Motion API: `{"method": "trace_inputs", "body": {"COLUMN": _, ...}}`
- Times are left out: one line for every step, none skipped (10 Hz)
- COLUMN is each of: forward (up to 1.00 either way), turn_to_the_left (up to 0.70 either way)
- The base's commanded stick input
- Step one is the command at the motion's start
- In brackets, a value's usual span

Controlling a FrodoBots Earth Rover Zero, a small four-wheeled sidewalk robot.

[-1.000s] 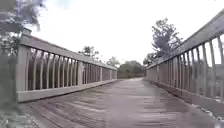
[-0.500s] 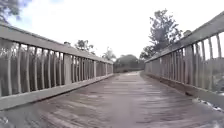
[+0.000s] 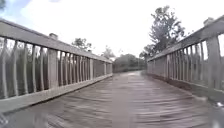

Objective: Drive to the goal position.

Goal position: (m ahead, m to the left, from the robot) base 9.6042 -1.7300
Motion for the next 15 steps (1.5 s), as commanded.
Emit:
{"method": "trace_inputs", "body": {"forward": 1.0, "turn_to_the_left": -0.27}}
{"method": "trace_inputs", "body": {"forward": 1.0, "turn_to_the_left": -0.27}}
{"method": "trace_inputs", "body": {"forward": 1.0, "turn_to_the_left": -0.12}}
{"method": "trace_inputs", "body": {"forward": 1.0, "turn_to_the_left": 0.0}}
{"method": "trace_inputs", "body": {"forward": 1.0, "turn_to_the_left": 0.0}}
{"method": "trace_inputs", "body": {"forward": 1.0, "turn_to_the_left": 0.0}}
{"method": "trace_inputs", "body": {"forward": 1.0, "turn_to_the_left": 0.0}}
{"method": "trace_inputs", "body": {"forward": 1.0, "turn_to_the_left": 0.0}}
{"method": "trace_inputs", "body": {"forward": 1.0, "turn_to_the_left": 0.0}}
{"method": "trace_inputs", "body": {"forward": 1.0, "turn_to_the_left": 0.0}}
{"method": "trace_inputs", "body": {"forward": 1.0, "turn_to_the_left": 0.0}}
{"method": "trace_inputs", "body": {"forward": 1.0, "turn_to_the_left": 0.0}}
{"method": "trace_inputs", "body": {"forward": 1.0, "turn_to_the_left": 0.0}}
{"method": "trace_inputs", "body": {"forward": 1.0, "turn_to_the_left": 0.0}}
{"method": "trace_inputs", "body": {"forward": 1.0, "turn_to_the_left": 0.0}}
